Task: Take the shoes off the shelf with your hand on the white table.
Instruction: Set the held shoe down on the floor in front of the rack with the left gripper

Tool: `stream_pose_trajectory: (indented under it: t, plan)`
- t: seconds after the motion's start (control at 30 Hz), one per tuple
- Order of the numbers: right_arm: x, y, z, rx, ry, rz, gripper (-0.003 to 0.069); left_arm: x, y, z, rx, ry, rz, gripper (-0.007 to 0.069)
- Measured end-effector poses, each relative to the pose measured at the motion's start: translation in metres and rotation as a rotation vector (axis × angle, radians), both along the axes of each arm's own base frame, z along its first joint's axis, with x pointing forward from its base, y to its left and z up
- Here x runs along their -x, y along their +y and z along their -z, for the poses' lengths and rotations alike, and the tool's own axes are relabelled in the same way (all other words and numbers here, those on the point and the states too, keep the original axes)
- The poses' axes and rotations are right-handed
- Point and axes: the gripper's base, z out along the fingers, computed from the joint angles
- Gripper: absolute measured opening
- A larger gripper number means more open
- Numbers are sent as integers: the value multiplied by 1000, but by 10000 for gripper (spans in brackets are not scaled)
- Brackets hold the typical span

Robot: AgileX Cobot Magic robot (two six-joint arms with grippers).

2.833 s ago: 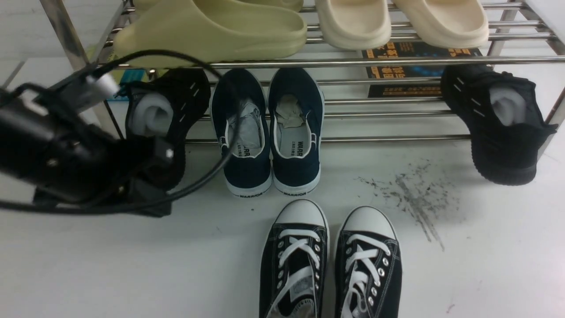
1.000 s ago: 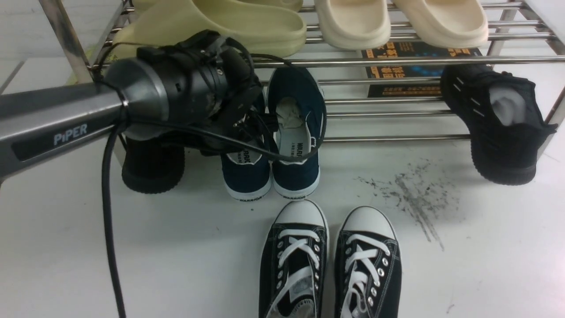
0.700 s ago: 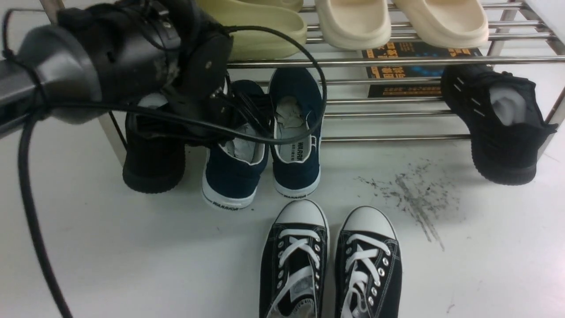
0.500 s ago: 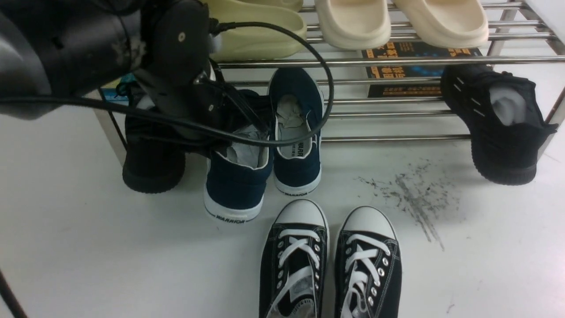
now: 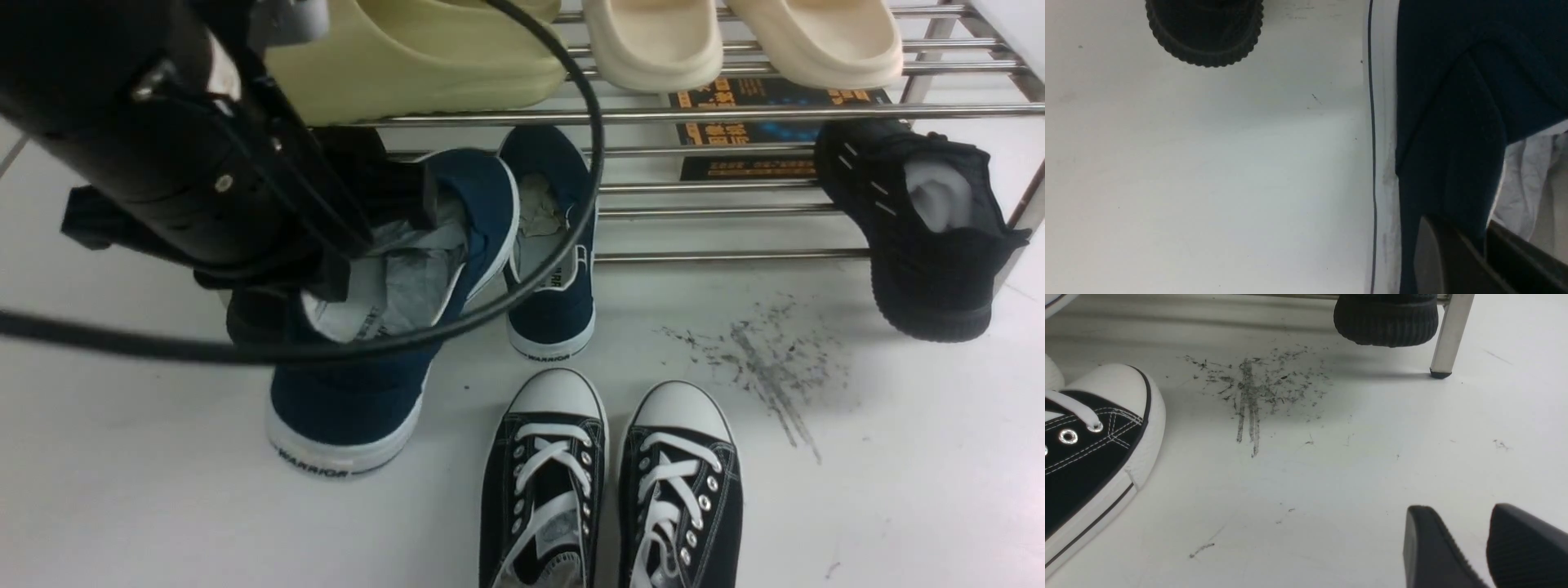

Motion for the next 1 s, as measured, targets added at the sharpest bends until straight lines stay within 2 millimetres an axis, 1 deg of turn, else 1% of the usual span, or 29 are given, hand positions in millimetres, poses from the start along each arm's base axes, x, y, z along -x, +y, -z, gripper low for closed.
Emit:
stream_pose_trajectory:
  t: [0.03,0.07,0.1,0.13,0.17,0.23,0.27,0.3,0.33,0.43,0.53,0.7,0.83,0.97,1.0]
  plan:
    - [0,0,0,0,0,0,239,3,2,0,5,-2,-1,43]
    - [0,0,0,0,0,0,239,13,8,1,15,-1,-3,43]
    - [0,0,0,0,0,0,239,24,16,7,21,9,-21,43]
    - [0,0,0,0,0,0,239,30,21,12,21,19,-36,43]
    - [0,0,0,0,0,0,239,37,28,23,14,43,-62,43]
    - [0,0,0,0,0,0,239,49,38,37,12,70,-99,43]
    - [0,0,0,0,0,0,239,56,43,48,8,92,-120,43]
    - [0,0,0,0,0,0,239,57,44,50,7,96,-124,43]
    - [0,0,0,0,0,0,239,68,53,68,-2,130,-154,43]
    - [0,0,0,0,0,0,239,79,62,95,4,153,-189,43]
    - [0,0,0,0,0,0,239,80,62,117,34,150,-206,43]
    - [0,0,0,0,0,0,239,75,58,153,55,133,-219,43]
    - [0,0,0,0,0,0,239,67,59,169,48,81,-272,43]
    - [0,0,0,0,0,0,239,59,62,167,42,0,-325,43]
    - [0,0,0,0,0,0,239,56,64,165,35,-43,-341,43]
